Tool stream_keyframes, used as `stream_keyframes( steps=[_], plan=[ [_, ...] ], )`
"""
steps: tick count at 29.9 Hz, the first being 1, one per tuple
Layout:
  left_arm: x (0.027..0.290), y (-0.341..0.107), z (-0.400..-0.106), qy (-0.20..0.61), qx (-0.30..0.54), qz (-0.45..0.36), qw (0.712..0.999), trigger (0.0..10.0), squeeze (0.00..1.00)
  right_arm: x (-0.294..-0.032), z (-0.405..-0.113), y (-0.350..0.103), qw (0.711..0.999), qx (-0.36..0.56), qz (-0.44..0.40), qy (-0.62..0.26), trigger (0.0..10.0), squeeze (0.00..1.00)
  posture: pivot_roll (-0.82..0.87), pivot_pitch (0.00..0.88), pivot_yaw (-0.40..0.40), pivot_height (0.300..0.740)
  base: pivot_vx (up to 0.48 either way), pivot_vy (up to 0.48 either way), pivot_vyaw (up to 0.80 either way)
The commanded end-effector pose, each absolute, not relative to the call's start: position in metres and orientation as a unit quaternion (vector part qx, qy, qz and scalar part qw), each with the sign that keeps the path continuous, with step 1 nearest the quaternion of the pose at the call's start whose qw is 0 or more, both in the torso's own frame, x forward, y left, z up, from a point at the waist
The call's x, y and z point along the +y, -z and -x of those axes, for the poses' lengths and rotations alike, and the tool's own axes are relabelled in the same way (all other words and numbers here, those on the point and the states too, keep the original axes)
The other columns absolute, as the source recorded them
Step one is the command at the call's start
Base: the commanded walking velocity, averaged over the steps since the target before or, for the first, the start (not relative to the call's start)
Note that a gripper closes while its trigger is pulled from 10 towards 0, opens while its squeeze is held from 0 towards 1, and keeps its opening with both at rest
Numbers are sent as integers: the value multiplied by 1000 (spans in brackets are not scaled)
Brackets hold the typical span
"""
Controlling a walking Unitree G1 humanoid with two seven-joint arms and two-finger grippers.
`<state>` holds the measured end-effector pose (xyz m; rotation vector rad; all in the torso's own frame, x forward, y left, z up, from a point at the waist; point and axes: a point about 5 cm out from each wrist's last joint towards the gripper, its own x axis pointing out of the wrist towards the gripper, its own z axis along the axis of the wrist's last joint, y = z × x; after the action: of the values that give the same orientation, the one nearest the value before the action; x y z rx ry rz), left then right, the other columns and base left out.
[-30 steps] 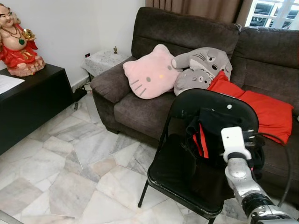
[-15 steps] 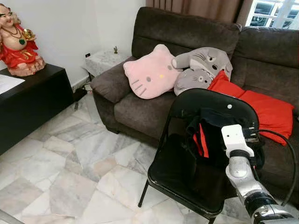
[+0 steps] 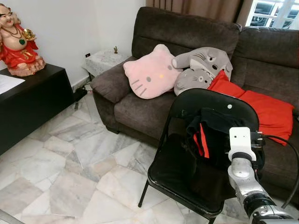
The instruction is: Hang hanger
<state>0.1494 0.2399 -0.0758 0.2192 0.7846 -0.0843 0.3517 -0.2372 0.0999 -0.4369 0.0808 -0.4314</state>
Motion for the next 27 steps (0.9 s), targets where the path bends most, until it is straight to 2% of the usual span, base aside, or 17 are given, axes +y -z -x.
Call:
stream_keyframes(
  steps=[1, 9, 16, 27],
  plan=[
    [240, 79, -144, 40, 396, -106, 911, 10000, 0, -238, -354, -104, 952, 32, 221, 209, 0, 0, 50, 0, 9, 740, 0, 0, 0],
    [240, 79, -143, 40, 397, -106, 911, 10000, 0, -235, -356, -108, 963, 20, 180, 201, 0, 0, 52, 0, 10, 740, 0, 0, 0],
    [240, 80, -143, 39, 397, -105, 911, 10000, 0, -241, -354, -106, 955, 31, 194, 223, 0, 0, 55, 0, 9, 740, 0, 0, 0],
    [241, 80, -141, 39, 402, -106, 908, 10000, 0, -245, -352, -105, 956, 29, 173, 235, 0, 0, 56, 0, 15, 740, 0, 0, 0]
  ],
)
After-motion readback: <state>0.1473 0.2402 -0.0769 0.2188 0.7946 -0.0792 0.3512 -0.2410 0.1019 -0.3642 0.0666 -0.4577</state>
